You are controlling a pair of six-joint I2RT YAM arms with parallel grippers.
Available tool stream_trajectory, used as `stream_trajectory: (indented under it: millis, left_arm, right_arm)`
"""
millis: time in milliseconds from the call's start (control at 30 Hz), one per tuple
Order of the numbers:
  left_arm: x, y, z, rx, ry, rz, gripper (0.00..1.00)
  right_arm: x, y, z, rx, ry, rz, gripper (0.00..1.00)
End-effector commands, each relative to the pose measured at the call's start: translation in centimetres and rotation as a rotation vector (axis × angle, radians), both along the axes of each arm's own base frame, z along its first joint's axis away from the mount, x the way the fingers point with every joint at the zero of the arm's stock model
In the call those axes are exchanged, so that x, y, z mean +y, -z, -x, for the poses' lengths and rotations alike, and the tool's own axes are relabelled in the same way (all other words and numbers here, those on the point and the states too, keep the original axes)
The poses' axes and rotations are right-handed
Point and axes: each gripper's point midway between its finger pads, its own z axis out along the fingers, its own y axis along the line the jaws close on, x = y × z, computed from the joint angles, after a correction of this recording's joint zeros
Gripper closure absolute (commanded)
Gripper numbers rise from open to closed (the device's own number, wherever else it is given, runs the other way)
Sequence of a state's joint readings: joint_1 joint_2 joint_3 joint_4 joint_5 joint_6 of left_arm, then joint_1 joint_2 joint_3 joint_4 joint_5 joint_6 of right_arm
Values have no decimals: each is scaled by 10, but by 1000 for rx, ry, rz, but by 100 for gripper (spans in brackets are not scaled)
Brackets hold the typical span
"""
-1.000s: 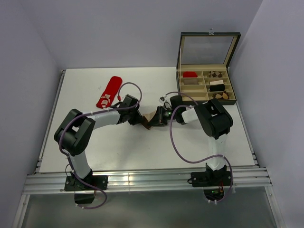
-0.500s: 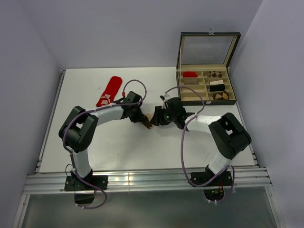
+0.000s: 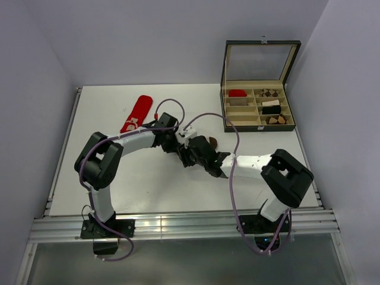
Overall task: Roll the socks
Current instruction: Roll the sock at the center of the board.
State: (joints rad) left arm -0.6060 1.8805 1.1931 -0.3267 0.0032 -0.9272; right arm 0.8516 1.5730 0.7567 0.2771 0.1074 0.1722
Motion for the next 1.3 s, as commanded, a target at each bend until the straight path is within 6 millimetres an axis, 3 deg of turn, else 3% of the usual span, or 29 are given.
stream_trajectory:
  millis: [0,333,567,633,767,800,867,1067,1167,1267]
  left_arm:
    - [13,19,16,68,31,-90,85]
    - [7,22,18,74,40,-84,85]
    - [3,20,20,78,47,-67,86]
    - [3,20,21,78,48,-65,86]
    - [2,16,21,70,40,-50,85]
    - [2,15,20,66,34,-47,84]
    - [0,5,17,44,13,-23,79]
    - [7,-16,9,-26,-72,13,42]
    - [9,-25,6,-55,-114,47,31]
    - [10,-36,5,-89,-149,87,27]
  right_arm:
    - [12,-12,-18,-113,14,44,45]
    - [28,12,-12,-149,-8,125,47]
    - [22,40,-14,-126,30,211,55]
    - [17,46,-15,-117,52,235,65]
    - [3,61,-9,-72,78,260,100]
    - [1,62,-7,-51,70,245,100]
    - [-2,56,-4,-17,65,195,100]
    - [-3,50,8,231,-21,-22,100]
    - [-5,49,11,359,-44,-135,100]
    - [-10,48,11,448,-44,-227,100]
